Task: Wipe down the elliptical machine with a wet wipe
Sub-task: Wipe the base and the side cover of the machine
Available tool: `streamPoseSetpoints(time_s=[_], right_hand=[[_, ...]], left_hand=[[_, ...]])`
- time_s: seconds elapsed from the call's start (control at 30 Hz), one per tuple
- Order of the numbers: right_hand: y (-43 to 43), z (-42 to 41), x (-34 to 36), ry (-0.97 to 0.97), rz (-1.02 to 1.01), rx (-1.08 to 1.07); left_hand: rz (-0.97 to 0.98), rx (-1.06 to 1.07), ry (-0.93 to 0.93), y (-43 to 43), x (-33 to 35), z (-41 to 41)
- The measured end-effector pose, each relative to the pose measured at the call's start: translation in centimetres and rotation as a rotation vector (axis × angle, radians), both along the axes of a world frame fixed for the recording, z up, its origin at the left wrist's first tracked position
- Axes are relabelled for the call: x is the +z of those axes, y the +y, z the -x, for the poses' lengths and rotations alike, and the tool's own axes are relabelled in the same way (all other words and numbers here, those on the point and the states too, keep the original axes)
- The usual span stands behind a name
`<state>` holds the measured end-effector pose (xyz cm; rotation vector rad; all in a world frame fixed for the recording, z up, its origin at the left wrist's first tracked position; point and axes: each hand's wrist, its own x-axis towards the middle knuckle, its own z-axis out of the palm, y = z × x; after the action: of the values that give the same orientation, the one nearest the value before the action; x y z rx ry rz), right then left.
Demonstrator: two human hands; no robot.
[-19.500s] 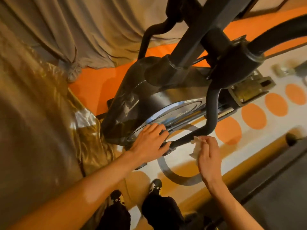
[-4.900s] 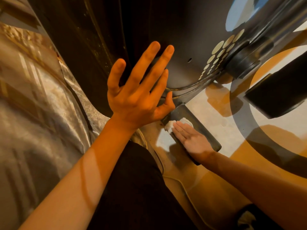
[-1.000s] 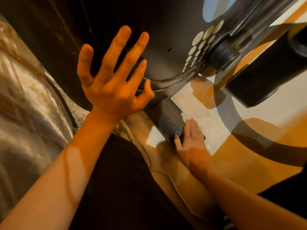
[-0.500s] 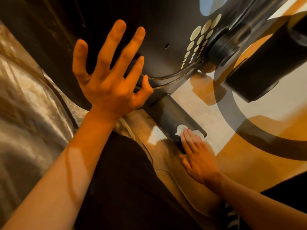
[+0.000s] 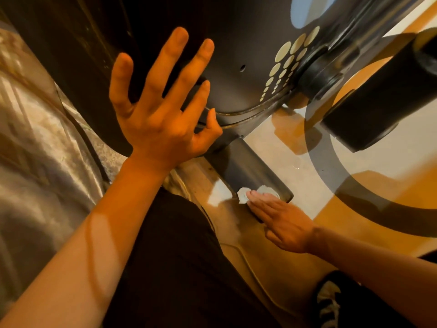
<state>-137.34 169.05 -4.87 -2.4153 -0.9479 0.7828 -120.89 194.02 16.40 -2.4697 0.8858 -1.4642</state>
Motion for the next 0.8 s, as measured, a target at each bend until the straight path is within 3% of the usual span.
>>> streamPoseSetpoints(time_s=[0.3, 0.47, 0.57, 0.8], right_hand=[[3.8, -6.2, 0.8, -0.075, 0.053, 0.037], [-2.9, -2.1, 1.3, -0.012, 0.033, 0.116], [-4.9, -2.4, 1.1, -0.116, 0.059, 0.263], [5.3, -10.8, 0.1, -0.122, 0.075, 0.153]], left_hand=[[0.009, -0.004, 0.033, 0.0, 0.1, 0.2], [0.028, -0.003, 0.023, 0.0, -0.1, 0.2], [0.036, -0.003, 0.018, 0.0, -0.2, 0.1], [0.013, 0.005, 0.029, 0.1, -0.2, 0.1]])
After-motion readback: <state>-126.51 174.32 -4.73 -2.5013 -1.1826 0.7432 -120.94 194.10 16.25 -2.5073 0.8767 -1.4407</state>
